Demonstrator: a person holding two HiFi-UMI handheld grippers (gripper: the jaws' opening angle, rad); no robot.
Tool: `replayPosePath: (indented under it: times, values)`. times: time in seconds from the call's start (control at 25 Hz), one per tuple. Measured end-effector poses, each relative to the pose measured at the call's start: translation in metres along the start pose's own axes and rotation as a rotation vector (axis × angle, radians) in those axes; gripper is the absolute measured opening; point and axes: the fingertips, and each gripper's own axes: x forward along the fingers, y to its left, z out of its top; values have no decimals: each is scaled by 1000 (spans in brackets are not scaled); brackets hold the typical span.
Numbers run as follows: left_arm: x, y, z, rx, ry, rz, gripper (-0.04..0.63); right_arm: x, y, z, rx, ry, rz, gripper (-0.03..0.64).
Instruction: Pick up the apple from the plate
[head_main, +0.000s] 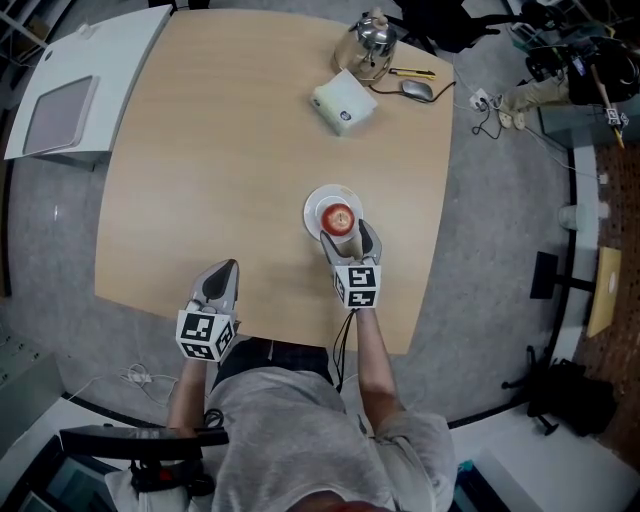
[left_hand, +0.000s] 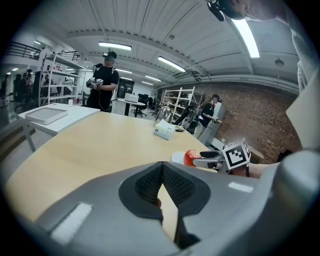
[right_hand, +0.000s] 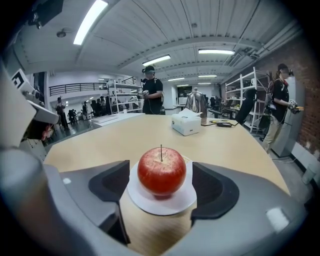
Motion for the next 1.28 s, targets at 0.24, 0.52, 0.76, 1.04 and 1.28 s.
replayPosePath:
  times: [0.24,0.52,0.76,1.04,1.28]
  values:
    - [5,1,0,-3,7,5,20,7,-3,0,1,9,10,387]
    - [5,0,0,-5,8,9,20,7,-4,-3,12,19,17,351]
    - [5,2,0,-7,6,15,20,10,-3,-2,21,16,23,339]
    - [3,5,-2,-11,-2,24,20,11,-6,-3,13,19,21,337]
    - [-11,2,2,-10,-18,32,20,0,0,2,5,10,26,336]
